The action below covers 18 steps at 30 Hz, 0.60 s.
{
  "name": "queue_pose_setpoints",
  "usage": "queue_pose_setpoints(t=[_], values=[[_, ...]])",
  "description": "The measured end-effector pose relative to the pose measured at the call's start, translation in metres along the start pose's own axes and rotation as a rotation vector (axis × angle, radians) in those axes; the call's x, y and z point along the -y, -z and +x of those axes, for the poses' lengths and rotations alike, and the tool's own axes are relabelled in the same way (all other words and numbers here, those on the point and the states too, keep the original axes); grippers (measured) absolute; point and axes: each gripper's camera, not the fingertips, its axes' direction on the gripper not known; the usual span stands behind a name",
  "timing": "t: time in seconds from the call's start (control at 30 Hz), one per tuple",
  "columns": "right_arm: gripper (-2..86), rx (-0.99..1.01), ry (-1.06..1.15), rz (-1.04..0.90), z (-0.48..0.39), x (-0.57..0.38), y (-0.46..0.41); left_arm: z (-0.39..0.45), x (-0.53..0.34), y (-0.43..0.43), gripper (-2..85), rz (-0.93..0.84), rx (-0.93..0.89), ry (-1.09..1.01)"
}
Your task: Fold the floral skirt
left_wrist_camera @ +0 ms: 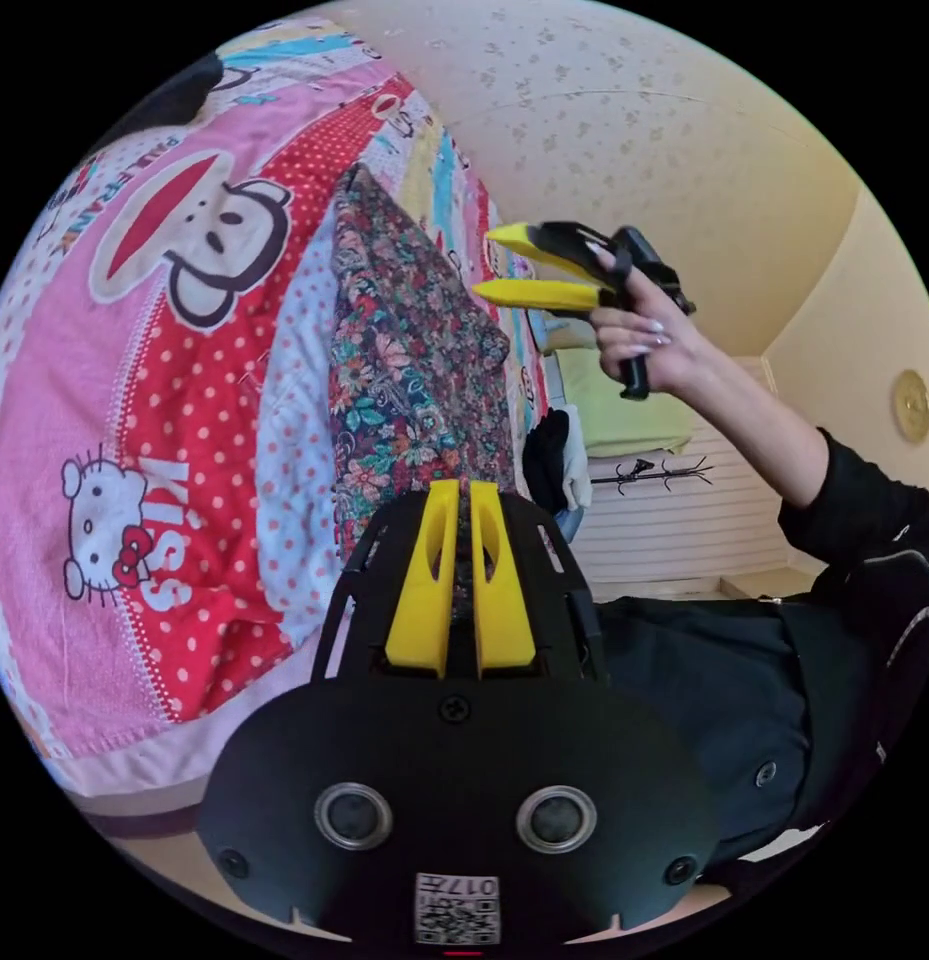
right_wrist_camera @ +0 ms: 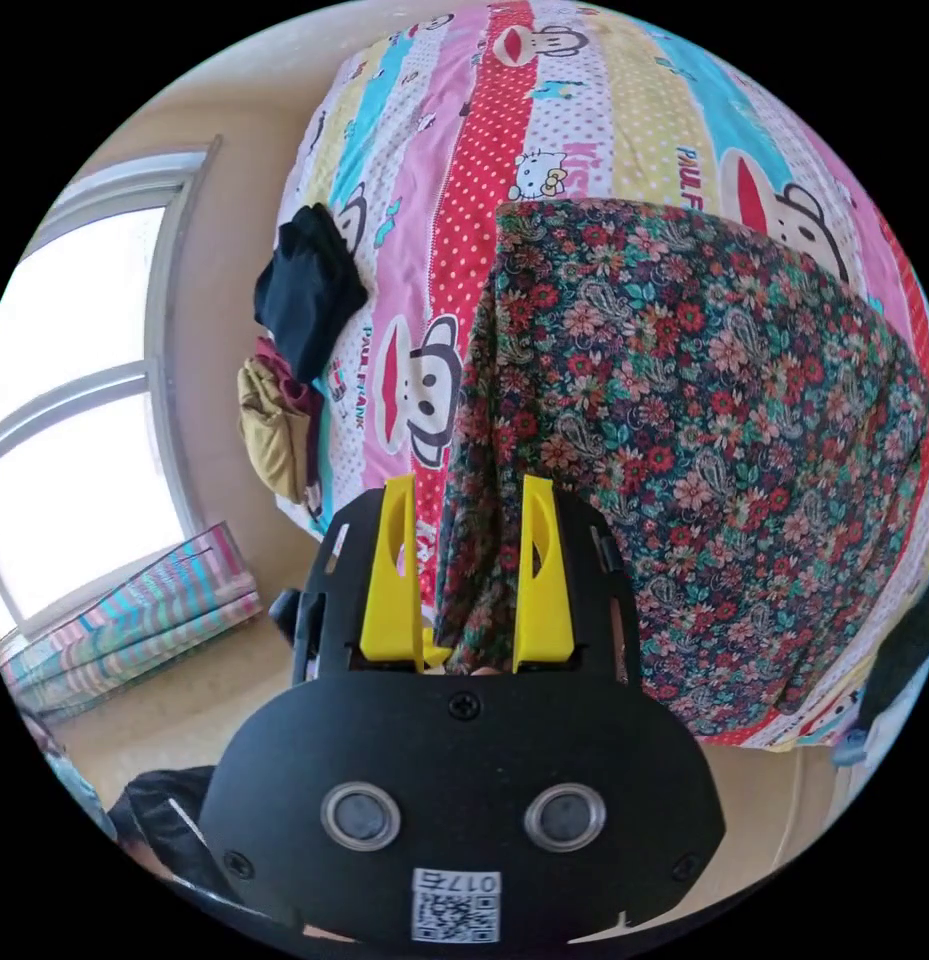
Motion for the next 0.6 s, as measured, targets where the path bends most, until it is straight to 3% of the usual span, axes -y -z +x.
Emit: queue_pose_setpoints(t=[0.07,0.2,0.33,0.6], values=[[15.8,-0.134,-0.032,-0.011,-0.023,0.025,-0.023,0.012,0.004,-0.002,0.0,0.005,-0.028,-0.03],[15.6,-0.212,-0.115,-0.031,-0.026,0.045,-0.058,0.028,0.005,-0.003,-0.1,0.039,-0.065,-0.052],[10.4,-0.341,-0.184,-0.022,-0.008,0.041,-0.079,0.031,-0.005,0.001,0.0,0.094,-0.093,-0.036],[4.4,-0.186,0.1,0.103,0.029,-0.018,-0.021,0.06,-0.014,-0.004,0.1,0.116,-0.097,-0.054]])
